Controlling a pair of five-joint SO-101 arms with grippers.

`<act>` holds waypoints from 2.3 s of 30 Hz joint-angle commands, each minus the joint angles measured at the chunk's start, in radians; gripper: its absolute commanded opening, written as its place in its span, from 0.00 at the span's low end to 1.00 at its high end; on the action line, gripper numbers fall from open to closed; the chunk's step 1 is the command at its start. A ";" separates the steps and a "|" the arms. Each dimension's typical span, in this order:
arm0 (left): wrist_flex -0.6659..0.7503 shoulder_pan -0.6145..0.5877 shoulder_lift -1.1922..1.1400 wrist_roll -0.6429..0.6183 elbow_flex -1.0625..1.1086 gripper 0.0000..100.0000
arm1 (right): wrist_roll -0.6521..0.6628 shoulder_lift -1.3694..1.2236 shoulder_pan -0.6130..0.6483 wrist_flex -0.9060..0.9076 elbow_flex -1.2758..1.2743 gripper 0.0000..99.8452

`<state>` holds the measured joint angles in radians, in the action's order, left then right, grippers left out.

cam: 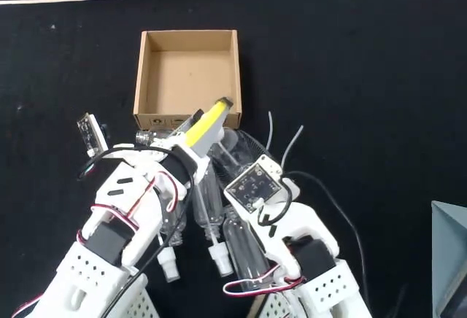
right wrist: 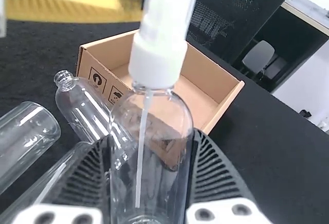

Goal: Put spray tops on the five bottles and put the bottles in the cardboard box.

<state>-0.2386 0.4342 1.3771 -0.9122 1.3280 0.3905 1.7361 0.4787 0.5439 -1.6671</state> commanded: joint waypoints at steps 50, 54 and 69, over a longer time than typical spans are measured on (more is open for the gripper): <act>0.029 -0.355 0.315 0.068 0.162 0.20 | -0.009 0.015 0.015 -0.028 0.111 0.01; 0.029 -0.357 0.315 0.068 0.166 0.20 | -0.084 0.015 0.015 -0.026 0.142 0.01; 0.021 -0.291 0.311 0.157 0.196 0.20 | -0.104 0.015 0.023 -0.026 0.202 0.01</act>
<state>-0.2325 0.0936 1.6778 -0.7940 1.5305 0.2969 1.7346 0.4803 0.5439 -1.5535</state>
